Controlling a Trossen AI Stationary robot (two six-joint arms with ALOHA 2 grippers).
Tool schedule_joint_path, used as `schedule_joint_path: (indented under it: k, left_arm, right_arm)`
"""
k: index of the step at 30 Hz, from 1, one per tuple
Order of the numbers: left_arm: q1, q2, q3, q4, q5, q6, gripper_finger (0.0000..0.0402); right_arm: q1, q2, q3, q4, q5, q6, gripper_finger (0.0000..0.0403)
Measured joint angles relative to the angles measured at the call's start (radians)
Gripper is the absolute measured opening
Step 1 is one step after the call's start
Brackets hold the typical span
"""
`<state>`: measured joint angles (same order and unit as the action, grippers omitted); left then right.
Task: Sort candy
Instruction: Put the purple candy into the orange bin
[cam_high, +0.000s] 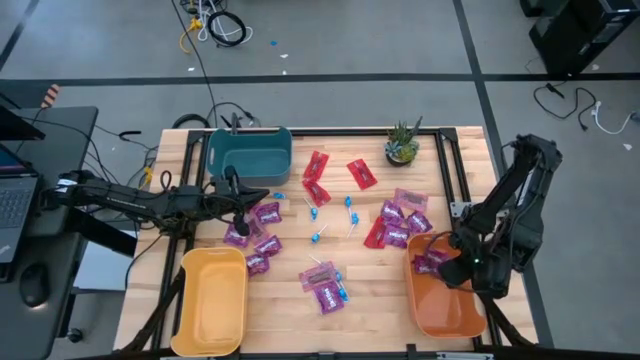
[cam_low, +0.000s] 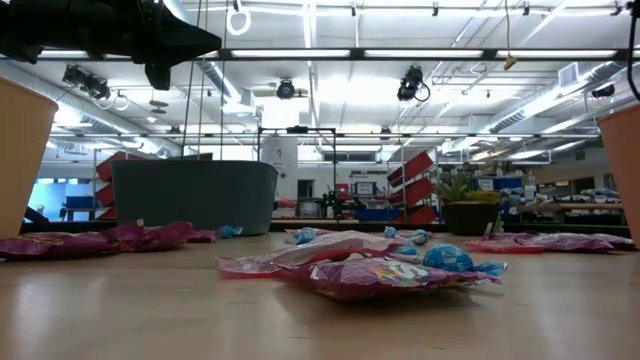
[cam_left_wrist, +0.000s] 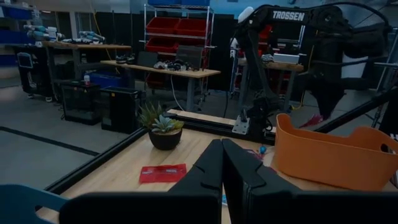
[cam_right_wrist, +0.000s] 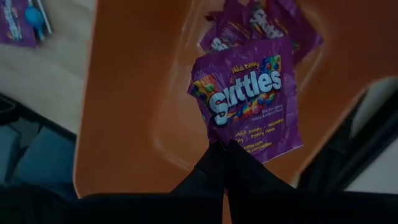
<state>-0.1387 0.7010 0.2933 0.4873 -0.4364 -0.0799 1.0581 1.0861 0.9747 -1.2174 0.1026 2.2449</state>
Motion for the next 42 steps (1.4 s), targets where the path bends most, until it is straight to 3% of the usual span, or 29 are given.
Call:
schedule_joint_path:
  k: [24, 38, 42]
  left_arm:
    - [0.000, 0.000, 0.000, 0.000, 0.000, 0.000, 0.0006]
    - [0.000, 0.000, 0.000, 0.000, 0.000, 0.023, 0.0006]
    - [0.000, 0.000, 0.000, 0.000, 0.000, 0.022, 0.0006]
  right_arm:
    - [-0.069, 0.173, 0.000, 0.010, 0.009, -0.032, 0.0000]
    - [-0.069, 0.255, 0.000, -0.003, -0.049, -0.629, 0.0000]
    - [-0.069, 0.290, 0.000, -0.009, -0.060, -0.732, 0.0000]
